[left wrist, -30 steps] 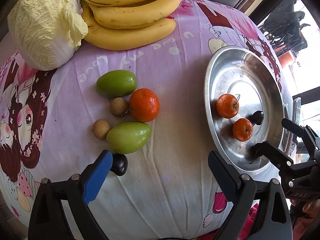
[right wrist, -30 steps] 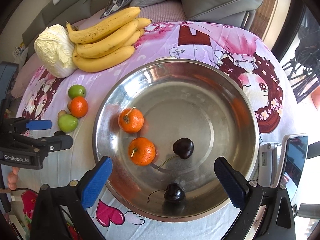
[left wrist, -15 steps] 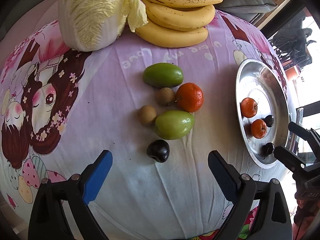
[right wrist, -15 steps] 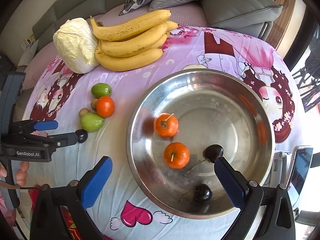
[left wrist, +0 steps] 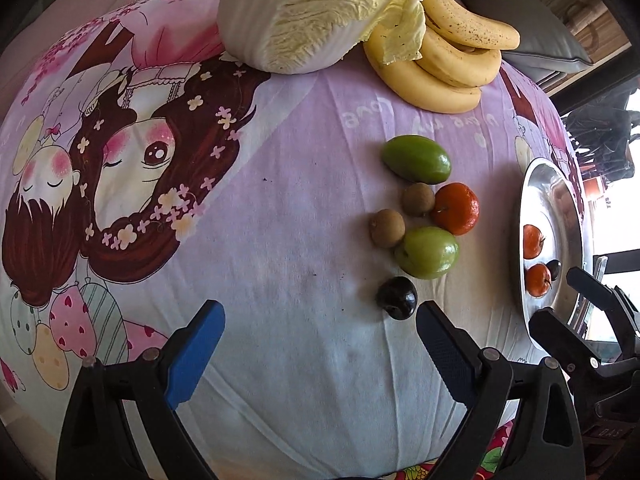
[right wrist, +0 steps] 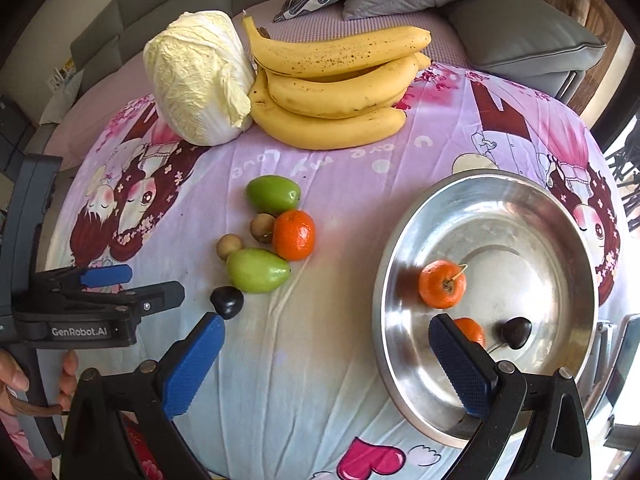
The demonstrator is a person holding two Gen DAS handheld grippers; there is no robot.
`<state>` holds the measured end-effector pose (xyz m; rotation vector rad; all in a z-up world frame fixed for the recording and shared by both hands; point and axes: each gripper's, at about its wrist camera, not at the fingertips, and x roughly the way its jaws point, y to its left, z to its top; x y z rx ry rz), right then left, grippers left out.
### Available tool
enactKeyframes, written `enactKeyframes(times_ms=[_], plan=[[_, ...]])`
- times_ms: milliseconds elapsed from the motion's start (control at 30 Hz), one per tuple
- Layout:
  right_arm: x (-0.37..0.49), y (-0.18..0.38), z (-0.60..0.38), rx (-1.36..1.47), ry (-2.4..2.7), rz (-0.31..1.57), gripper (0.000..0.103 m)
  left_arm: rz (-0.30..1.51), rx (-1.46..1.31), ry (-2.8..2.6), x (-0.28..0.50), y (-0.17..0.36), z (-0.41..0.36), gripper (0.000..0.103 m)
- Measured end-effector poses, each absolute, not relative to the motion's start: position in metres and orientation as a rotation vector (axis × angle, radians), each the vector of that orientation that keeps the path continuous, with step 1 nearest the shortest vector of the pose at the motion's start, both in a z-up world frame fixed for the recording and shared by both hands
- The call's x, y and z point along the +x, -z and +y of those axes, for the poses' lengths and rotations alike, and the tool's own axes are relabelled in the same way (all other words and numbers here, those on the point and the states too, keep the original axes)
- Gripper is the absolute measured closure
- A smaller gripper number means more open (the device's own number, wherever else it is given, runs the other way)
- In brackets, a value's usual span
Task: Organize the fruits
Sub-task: 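Withdraw both grippers from the bowl back toward the remaining fruit, then grasp the last dark plum with the left gripper while the right gripper grasps a green fruit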
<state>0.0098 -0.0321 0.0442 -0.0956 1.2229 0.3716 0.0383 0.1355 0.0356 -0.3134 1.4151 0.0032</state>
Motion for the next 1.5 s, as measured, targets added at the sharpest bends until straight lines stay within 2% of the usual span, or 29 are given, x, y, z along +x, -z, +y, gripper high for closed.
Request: enactKeyframes(times_ms=[100,500,867,1033,1100,1167,1233,1500], plan=[[0.010,-0.041,-0.024,-0.092,-0.348,1.227,0.000,1.417,-0.324,0.000,0.042,-0.034,0.142,0.002],[0.027,-0.032,-0.003,-0.016,-0.355,1.221,0.000,1.477,-0.308,0.045,0.049,-0.025,0.160,0.002],[0.042,-0.017,0.010,0.026,-0.395,1.275,0.000,1.490,-0.218,0.102,0.056,-0.020,0.126,0.004],[0.045,-0.008,0.011,0.061,-0.429,1.303,0.006,1.468,-0.178,0.147,0.054,-0.023,0.095,0.004],[0.045,-0.004,0.012,0.057,-0.436,1.311,0.010,1.454,-0.182,0.161,0.054,-0.022,0.085,0.007],[0.045,-0.001,0.013,0.058,-0.445,1.318,0.012,1.452,-0.193,0.169,0.055,-0.017,0.079,0.019],[0.045,0.002,0.015,0.065,-0.460,1.326,0.016,1.454,-0.202,0.183,0.056,-0.013,0.072,0.023],[0.047,0.012,0.019,0.080,-0.483,1.339,0.020,1.405,-0.176,0.185,0.062,-0.004,0.050,0.048]])
